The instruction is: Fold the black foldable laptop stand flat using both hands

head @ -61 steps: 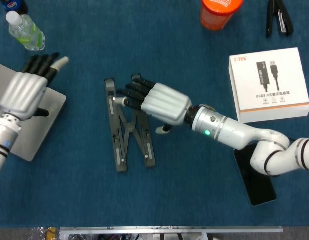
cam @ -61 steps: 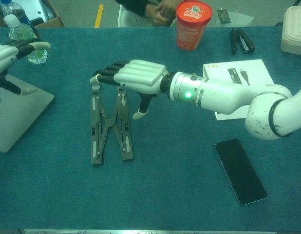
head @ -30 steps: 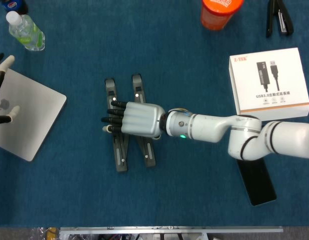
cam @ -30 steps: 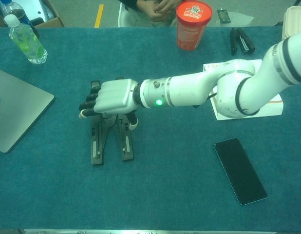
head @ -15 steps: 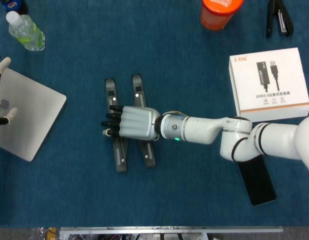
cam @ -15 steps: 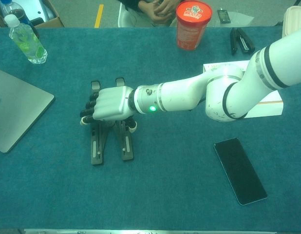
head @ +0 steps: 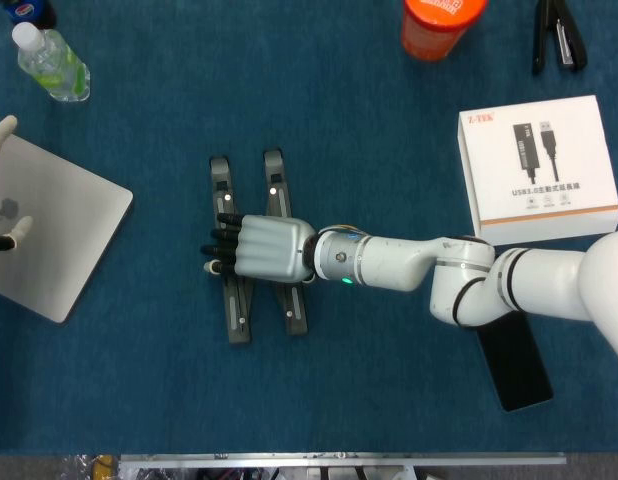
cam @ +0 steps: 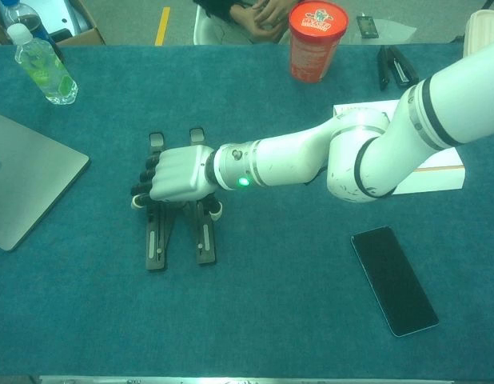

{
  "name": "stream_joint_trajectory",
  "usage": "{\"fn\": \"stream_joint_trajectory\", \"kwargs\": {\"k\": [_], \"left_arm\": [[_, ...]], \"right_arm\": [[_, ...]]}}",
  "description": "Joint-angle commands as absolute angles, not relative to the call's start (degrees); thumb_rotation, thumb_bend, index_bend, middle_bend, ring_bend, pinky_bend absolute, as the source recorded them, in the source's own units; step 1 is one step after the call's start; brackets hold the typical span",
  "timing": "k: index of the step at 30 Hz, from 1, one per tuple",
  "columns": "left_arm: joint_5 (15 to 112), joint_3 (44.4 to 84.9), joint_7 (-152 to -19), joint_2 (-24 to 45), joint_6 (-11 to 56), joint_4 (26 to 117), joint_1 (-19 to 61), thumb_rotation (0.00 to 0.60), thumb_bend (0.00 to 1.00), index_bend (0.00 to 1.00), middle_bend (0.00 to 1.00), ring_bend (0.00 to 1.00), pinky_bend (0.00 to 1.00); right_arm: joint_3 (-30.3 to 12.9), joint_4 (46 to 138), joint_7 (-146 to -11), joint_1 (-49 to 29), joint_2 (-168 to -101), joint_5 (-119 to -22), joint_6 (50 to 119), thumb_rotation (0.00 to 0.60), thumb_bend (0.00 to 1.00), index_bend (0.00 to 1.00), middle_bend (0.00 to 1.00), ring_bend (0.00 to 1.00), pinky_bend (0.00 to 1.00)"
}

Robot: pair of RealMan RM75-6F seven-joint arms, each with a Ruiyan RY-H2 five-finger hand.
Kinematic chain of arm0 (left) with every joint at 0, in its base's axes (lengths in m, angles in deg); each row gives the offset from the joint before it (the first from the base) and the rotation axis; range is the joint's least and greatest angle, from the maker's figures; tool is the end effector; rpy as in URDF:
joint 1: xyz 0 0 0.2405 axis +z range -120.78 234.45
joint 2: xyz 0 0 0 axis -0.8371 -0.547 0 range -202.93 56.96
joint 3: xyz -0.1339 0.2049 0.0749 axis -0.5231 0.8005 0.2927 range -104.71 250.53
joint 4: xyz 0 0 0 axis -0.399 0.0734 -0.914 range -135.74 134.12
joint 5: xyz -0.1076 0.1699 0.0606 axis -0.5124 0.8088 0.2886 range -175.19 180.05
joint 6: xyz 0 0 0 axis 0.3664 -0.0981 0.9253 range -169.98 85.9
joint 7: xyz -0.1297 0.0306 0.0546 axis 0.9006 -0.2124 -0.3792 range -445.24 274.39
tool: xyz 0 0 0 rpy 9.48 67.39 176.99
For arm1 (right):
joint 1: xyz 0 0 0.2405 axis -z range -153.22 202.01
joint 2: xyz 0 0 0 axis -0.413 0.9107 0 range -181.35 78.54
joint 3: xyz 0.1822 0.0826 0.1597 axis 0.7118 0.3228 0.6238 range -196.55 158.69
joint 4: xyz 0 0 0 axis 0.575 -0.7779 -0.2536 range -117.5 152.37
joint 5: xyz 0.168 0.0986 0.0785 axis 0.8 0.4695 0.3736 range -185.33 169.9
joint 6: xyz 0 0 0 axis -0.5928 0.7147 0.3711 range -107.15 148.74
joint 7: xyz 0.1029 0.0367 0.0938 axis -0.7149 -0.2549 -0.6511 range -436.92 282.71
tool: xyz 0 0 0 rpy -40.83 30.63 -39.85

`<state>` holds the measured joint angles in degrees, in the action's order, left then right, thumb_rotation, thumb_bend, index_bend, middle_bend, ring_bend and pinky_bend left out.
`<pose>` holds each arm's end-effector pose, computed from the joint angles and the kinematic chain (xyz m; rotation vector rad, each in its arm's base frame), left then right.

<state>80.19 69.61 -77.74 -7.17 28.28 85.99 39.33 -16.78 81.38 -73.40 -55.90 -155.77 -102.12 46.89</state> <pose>-0.3131 0.2529 0.1364 -1.4689 -1.0698 -0.8942 0.0208 -0.3207 -0.1538 2.8257 0.0101 0.6586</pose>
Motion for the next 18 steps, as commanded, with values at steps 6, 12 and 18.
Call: {"fn": "stream_joint_trajectory", "kwargs": {"k": [6, 12, 18], "left_arm": [[80.7, 69.5, -77.0, -6.9, 28.2, 85.5, 39.6, 0.600, 0.23, 0.00, 0.00, 0.00, 0.01], [81.1, 69.5, -76.4, -6.7, 28.3, 85.0, 39.8, 0.600, 0.23, 0.00, 0.00, 0.00, 0.01], [81.5, 69.5, -76.1, -6.5, 28.2, 84.9, 39.9, 0.600, 0.23, 0.00, 0.00, 0.00, 0.01]], "right_arm": [[-15.9, 81.0, -71.9, -56.1, -156.8, -99.9, 45.8, 0.600, 0.00, 0.00, 0.00, 0.00, 0.06], [-15.8, 80.9, -71.1, -55.8, -157.4, -98.8, 45.8, 0.600, 0.00, 0.00, 0.02, 0.00, 0.06], [-15.9, 80.9, -70.9, -55.4, -157.6, -98.3, 46.3, 0.600, 0.00, 0.00, 0.13, 0.03, 0.07]]}}
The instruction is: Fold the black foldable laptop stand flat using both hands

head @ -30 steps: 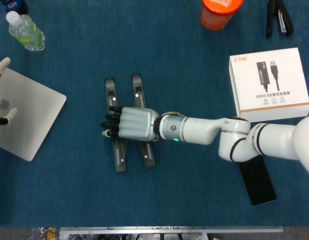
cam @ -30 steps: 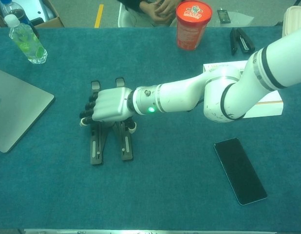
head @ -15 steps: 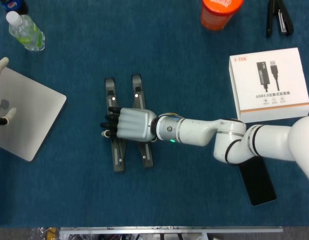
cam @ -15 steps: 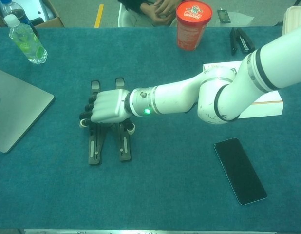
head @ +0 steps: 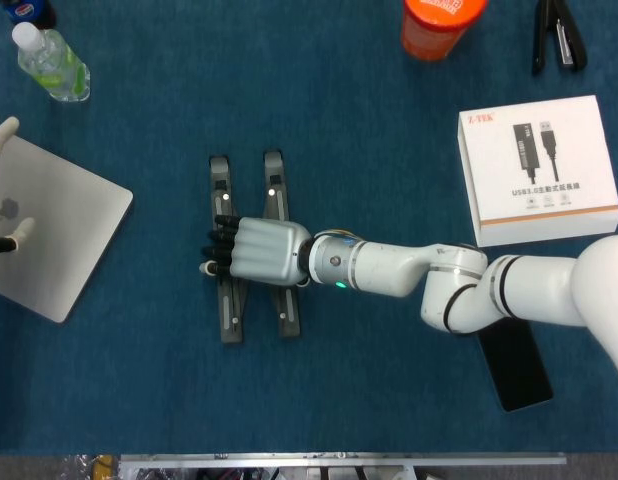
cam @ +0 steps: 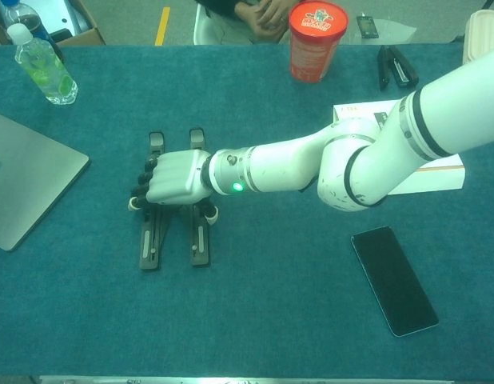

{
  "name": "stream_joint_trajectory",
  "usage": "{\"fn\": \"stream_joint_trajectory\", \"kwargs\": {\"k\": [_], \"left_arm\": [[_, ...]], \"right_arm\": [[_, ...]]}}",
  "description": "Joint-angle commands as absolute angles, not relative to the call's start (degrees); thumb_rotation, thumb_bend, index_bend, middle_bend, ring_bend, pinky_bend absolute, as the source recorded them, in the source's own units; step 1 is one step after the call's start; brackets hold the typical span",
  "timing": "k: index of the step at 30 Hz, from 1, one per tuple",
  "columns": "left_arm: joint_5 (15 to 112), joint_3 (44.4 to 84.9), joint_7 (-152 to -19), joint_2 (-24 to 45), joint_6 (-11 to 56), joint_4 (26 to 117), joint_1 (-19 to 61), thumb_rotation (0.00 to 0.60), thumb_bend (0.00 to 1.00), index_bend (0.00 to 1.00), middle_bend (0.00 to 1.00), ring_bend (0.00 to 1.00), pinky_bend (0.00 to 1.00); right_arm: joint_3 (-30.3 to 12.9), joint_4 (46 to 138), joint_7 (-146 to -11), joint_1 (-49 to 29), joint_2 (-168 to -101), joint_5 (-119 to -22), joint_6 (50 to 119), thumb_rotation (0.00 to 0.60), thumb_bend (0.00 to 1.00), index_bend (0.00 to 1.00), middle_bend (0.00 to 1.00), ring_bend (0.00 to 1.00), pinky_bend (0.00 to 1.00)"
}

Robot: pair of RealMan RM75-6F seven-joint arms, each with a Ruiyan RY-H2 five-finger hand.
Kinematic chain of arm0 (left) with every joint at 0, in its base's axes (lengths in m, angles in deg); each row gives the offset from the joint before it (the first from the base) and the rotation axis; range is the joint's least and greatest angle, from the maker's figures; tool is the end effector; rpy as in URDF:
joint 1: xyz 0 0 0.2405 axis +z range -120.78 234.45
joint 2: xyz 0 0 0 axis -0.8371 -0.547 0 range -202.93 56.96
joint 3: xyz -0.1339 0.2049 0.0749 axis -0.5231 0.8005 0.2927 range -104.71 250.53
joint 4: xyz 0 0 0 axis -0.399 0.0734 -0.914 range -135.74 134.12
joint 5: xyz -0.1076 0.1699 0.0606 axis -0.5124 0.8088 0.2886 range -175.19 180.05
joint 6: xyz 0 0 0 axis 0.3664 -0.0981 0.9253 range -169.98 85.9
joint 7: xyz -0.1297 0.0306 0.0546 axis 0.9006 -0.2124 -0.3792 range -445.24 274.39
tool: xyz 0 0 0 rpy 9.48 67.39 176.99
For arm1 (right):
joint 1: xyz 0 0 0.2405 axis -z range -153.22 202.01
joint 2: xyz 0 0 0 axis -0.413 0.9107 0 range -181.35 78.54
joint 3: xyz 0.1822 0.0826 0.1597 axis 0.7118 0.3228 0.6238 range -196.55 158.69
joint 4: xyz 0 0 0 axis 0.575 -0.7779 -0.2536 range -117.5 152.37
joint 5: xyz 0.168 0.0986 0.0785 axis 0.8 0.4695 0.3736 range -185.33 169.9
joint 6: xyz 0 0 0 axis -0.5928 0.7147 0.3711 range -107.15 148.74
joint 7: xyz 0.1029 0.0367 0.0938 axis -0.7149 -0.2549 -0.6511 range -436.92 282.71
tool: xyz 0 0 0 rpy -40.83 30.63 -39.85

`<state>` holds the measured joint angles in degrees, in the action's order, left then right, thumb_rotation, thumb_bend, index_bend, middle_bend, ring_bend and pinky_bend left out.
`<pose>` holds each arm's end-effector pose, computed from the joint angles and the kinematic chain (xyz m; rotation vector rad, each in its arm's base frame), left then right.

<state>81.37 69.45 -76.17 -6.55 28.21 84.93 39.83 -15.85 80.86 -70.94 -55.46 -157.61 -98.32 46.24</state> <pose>-0.3152 0.2514 0.1339 -1.4705 -1.0815 -0.9092 0.0227 -0.3164 -0.1620 2.8171 -0.0527 0.6654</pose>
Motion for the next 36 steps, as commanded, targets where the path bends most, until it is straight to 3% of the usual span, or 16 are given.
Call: {"fn": "stream_joint_trajectory", "kwargs": {"k": [1, 7, 13, 36], "left_arm": [[81.6, 69.5, -76.1, -6.4, 28.3, 84.9, 39.9, 0.600, 0.23, 0.00, 0.00, 0.00, 0.01], [82.0, 69.4, -75.8, -6.3, 28.2, 84.8, 39.9, 0.600, 0.23, 0.00, 0.00, 0.00, 0.01], [82.3, 69.4, -75.6, -6.2, 28.0, 84.7, 39.8, 0.600, 0.23, 0.00, 0.00, 0.00, 0.01], [83.6, 69.6, -76.5, -5.6, 27.8, 85.8, 39.3, 0.600, 0.23, 0.00, 0.00, 0.00, 0.01]], "right_arm": [[-15.9, 80.9, -70.9, -55.3, -157.6, -98.2, 46.5, 0.600, 0.00, 0.00, 0.15, 0.05, 0.07], [-15.9, 81.2, -70.7, -54.8, -157.6, -97.5, 46.8, 0.600, 0.01, 0.01, 0.27, 0.15, 0.12], [-16.2, 82.6, -69.8, -53.5, -156.8, -97.1, 48.4, 0.600, 0.01, 0.02, 0.33, 0.22, 0.19], [-17.2, 89.9, -63.6, -46.8, -152.1, -92.8, 52.8, 0.600, 0.01, 0.03, 0.44, 0.33, 0.39]]}}
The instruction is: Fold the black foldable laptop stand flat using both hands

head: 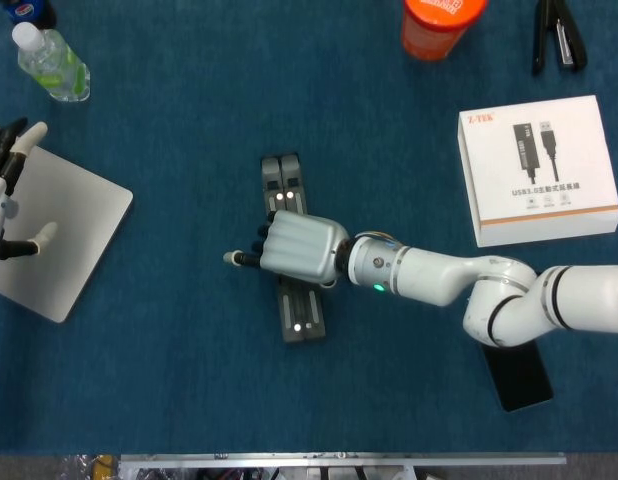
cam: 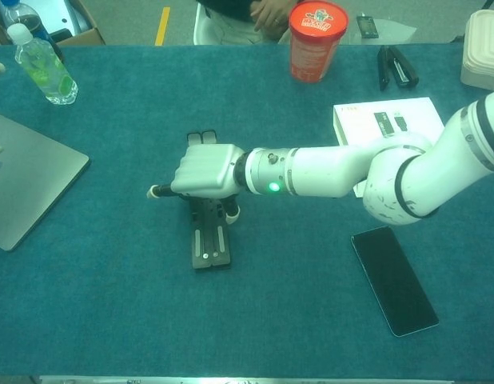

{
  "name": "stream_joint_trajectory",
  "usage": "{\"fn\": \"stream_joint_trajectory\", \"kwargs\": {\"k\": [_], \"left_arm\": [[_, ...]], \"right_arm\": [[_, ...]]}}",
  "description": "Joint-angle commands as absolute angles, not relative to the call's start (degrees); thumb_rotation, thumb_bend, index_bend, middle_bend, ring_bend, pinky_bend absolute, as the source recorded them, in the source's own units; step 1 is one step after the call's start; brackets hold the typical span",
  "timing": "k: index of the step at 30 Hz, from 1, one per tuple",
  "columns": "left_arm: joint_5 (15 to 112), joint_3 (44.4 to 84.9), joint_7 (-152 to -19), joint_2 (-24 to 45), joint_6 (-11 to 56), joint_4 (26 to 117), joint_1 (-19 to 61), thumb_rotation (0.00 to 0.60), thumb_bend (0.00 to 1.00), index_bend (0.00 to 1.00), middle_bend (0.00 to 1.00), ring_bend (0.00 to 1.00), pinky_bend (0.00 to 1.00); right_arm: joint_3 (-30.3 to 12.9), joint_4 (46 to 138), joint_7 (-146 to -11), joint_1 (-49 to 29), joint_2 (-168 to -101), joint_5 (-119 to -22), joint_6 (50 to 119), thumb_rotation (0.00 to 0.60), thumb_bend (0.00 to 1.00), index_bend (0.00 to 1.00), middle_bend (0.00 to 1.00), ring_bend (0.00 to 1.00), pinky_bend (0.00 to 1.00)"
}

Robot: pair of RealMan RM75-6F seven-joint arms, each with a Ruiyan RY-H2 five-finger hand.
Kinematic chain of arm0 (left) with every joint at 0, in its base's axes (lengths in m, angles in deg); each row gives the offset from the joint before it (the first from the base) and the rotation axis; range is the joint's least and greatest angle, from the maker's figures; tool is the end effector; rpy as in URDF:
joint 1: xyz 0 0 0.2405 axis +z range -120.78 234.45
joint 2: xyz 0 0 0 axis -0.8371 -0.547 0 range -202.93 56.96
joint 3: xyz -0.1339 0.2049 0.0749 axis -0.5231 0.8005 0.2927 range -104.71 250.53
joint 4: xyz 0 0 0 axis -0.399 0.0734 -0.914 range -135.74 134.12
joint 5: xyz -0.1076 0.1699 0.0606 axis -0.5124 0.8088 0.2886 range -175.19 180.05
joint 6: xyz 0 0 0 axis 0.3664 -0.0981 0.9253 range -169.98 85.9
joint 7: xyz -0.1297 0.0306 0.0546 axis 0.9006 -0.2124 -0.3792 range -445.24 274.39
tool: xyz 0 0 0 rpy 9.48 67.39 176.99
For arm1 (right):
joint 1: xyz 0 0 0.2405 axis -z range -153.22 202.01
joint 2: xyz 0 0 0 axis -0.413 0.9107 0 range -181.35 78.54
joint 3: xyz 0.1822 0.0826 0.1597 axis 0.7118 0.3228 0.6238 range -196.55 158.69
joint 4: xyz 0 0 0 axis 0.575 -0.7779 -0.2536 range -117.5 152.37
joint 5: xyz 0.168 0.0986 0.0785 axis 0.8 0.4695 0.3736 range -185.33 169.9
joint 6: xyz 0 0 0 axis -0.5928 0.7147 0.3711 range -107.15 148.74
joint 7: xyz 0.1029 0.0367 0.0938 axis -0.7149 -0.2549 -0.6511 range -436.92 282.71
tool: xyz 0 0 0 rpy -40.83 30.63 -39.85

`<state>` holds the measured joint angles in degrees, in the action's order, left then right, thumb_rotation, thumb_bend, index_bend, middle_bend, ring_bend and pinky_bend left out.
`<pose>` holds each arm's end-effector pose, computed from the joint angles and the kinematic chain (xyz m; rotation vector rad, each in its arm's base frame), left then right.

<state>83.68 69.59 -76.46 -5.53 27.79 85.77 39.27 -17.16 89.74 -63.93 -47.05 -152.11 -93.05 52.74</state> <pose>-0.3037 0.2517 0.1217 -1.5228 -1.0867 -0.9386 -0.0139 -0.3103 -0.1336 2.7378 -0.2038 0.7506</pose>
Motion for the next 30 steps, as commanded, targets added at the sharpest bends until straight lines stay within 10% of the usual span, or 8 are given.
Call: {"fn": "stream_joint_trajectory", "kwargs": {"k": [1, 11, 21, 30], "left_arm": [[83.6, 69.6, -76.6, -5.6, 27.8, 85.8, 39.3, 0.600, 0.23, 0.00, 0.00, 0.00, 0.01], [83.8, 69.6, -76.2, -5.5, 27.8, 85.8, 39.3, 0.600, 0.23, 0.00, 0.00, 0.00, 0.01], [83.9, 69.6, -76.2, -5.6, 27.7, 85.7, 39.1, 0.600, 0.23, 0.00, 0.00, 0.00, 0.01], [83.0, 69.2, -76.5, -6.0, 27.4, 85.7, 39.0, 0.600, 0.23, 0.00, 0.00, 0.00, 0.01]], "right_arm": [[-17.1, 89.9, -63.4, -46.7, -152.1, -92.7, 52.9, 0.600, 0.01, 0.03, 0.44, 0.33, 0.39], [-17.3, 90.3, -62.3, -46.0, -152.3, -92.8, 53.1, 0.600, 0.01, 0.03, 0.45, 0.34, 0.42], [-18.2, 92.6, -63.1, -45.1, -149.6, -95.4, 55.1, 0.600, 0.01, 0.00, 0.12, 0.08, 0.28], [-16.7, 99.2, -61.6, -37.7, -143.1, -90.7, 64.4, 0.600, 0.01, 0.00, 0.09, 0.06, 0.26]]}}
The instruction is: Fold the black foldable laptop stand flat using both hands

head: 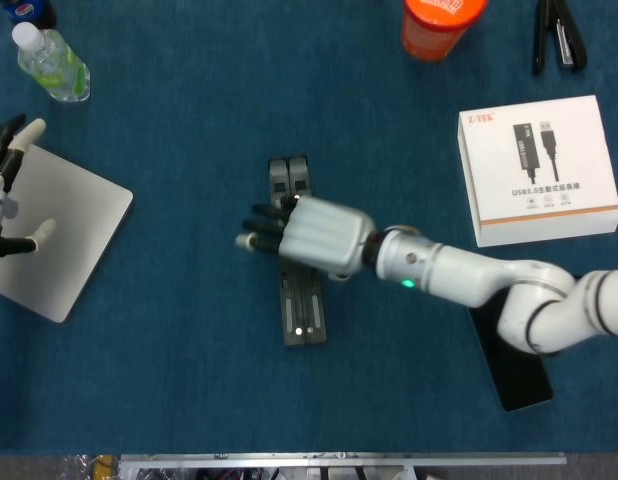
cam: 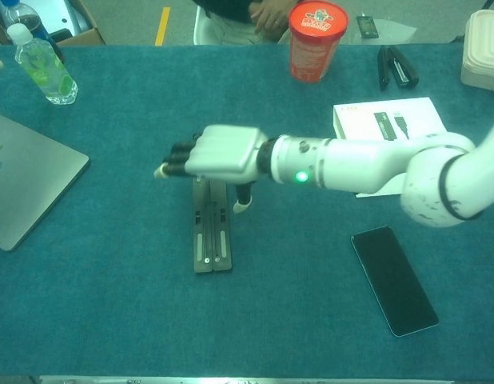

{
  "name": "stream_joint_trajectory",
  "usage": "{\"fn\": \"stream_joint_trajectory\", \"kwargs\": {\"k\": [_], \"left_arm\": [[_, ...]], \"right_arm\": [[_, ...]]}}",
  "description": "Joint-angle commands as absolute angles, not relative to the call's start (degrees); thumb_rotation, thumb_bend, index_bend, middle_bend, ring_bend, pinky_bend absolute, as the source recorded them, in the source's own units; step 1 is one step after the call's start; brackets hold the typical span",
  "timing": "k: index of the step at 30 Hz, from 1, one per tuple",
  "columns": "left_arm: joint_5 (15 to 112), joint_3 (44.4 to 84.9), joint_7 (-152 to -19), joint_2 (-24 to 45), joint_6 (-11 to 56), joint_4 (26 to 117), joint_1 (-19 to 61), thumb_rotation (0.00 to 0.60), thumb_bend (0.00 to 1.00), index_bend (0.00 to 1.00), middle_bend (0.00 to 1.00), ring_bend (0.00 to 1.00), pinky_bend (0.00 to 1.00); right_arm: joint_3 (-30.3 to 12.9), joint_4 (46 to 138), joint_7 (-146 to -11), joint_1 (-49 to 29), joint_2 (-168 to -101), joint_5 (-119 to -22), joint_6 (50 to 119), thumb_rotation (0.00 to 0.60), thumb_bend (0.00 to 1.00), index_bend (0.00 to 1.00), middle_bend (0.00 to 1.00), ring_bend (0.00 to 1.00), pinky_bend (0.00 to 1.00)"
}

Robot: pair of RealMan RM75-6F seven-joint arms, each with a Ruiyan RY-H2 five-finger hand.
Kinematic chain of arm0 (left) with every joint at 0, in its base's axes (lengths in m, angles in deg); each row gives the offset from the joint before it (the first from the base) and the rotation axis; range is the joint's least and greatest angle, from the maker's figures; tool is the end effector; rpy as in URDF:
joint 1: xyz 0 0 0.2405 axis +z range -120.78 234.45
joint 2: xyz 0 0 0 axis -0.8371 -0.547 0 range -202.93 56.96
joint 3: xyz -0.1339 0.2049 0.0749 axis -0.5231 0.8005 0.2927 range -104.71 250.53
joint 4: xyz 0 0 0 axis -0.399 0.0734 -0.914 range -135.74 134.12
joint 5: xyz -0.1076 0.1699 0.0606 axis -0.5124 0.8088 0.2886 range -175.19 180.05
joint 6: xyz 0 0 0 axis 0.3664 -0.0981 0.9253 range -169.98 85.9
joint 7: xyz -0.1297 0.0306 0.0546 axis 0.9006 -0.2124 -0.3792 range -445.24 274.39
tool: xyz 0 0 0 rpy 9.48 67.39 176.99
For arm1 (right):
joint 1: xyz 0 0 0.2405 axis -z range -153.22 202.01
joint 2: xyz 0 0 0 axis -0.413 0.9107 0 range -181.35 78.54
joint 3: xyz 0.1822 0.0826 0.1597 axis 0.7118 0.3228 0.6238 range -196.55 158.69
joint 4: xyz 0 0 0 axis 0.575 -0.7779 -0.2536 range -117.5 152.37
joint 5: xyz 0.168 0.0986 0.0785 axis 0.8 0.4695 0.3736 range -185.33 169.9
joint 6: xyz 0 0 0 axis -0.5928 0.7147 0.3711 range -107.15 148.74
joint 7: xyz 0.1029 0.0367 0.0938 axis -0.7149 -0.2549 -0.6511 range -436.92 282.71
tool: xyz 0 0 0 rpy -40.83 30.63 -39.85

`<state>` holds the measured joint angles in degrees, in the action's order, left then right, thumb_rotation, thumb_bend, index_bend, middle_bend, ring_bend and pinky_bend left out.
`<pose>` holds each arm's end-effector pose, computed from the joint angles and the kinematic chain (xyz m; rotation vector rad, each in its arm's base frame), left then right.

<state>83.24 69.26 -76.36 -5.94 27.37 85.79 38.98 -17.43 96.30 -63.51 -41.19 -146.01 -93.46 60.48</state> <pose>-0.3038 0.2547 0.1246 -1.5187 -1.0847 -0.9358 -0.0325 -0.3132 -0.0956 2.6240 -0.2979 0.8827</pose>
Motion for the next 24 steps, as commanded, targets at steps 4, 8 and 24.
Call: {"fn": "stream_joint_trajectory", "kwargs": {"k": [4, 8, 24], "left_arm": [[81.8, 68.3, -78.7, -5.3, 29.3, 85.2, 39.8, 0.600, 0.23, 0.00, 0.00, 0.00, 0.01], [81.4, 67.9, -80.5, -5.3, 31.1, 85.3, 40.5, 0.600, 0.23, 0.00, 0.00, 0.00, 0.01], [80.3, 68.9, -92.1, -6.3, 37.9, 88.5, 45.0, 0.600, 0.23, 0.00, 0.00, 0.00, 0.01]], "right_arm": [[-17.1, 105.2, -54.6, -31.6, -137.4, -85.9, 71.3, 0.600, 0.01, 0.00, 0.10, 0.06, 0.26], [-17.7, 111.5, -50.0, -26.0, -132.5, -82.6, 78.3, 0.600, 0.01, 0.00, 0.11, 0.06, 0.26], [-20.3, 118.7, -55.4, -5.0, -124.0, -81.4, 101.3, 0.600, 0.01, 0.00, 0.12, 0.06, 0.26]]}}
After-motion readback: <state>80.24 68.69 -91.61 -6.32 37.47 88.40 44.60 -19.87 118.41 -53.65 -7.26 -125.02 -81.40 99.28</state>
